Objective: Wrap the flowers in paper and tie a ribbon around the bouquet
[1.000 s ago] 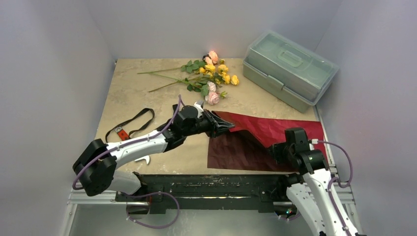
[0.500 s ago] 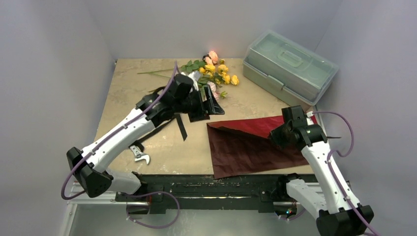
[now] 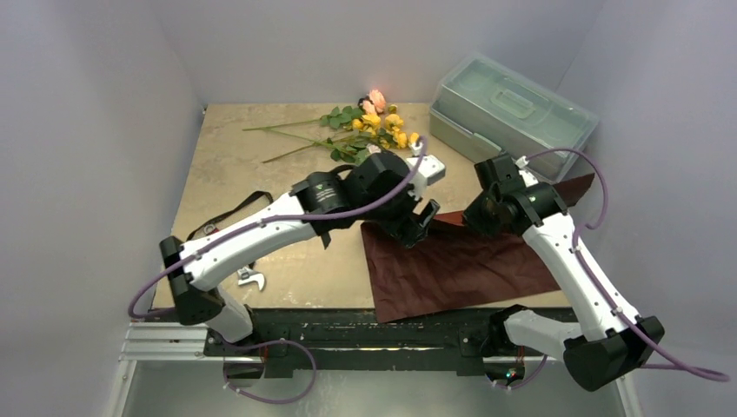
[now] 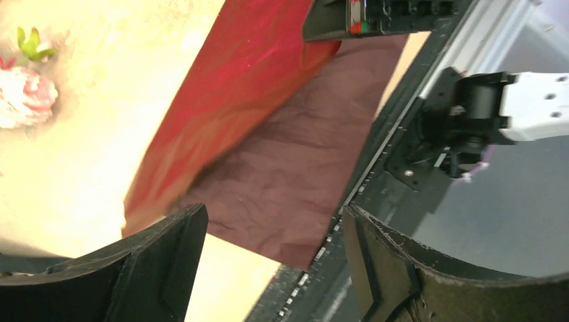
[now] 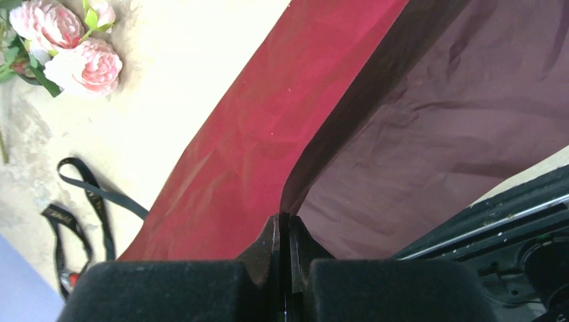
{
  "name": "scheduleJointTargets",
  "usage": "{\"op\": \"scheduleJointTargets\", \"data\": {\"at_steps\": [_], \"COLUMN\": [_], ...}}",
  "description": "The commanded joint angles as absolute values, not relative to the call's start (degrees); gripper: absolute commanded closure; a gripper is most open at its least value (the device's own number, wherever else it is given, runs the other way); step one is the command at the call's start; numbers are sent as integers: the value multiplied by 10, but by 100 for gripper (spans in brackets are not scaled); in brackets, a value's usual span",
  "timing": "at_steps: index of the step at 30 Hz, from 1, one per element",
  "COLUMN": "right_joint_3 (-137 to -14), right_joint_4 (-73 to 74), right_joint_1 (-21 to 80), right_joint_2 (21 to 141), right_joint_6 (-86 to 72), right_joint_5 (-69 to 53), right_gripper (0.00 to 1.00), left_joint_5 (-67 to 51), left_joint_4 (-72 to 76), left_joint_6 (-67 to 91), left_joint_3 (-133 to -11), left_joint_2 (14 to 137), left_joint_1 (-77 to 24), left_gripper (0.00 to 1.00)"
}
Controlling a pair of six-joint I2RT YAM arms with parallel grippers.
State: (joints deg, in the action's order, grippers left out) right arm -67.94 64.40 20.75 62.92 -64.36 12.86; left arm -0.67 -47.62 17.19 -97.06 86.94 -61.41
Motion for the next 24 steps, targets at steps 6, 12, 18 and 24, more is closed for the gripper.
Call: {"op": "scheduleJointTargets", "data": {"at_steps": [6, 12, 18, 24], "right_joint_3": [-762, -801, -809, -752], "right_joint_4": [692, 698, 693, 611], "right_joint_1": [263, 264, 264, 264], "right_joint_2": [660, 667, 671, 636], "right_joint_6": [-607, -584, -558, -538], "right_joint_5": [201, 229, 219, 158], "right_gripper": [100, 100, 100, 100], "left_joint_5": [59, 61, 103, 121], "left_joint_4": [-461, -461, -389, -282], "left_joint_6": [4, -35, -64, -91], "left_joint_3": [-1110, -1107, -1049, -946], "left_joint_2": [995, 1032, 998, 950], "left_joint_1": [-675, -682, -681, -658], "left_gripper": [22, 27, 21, 19]}}
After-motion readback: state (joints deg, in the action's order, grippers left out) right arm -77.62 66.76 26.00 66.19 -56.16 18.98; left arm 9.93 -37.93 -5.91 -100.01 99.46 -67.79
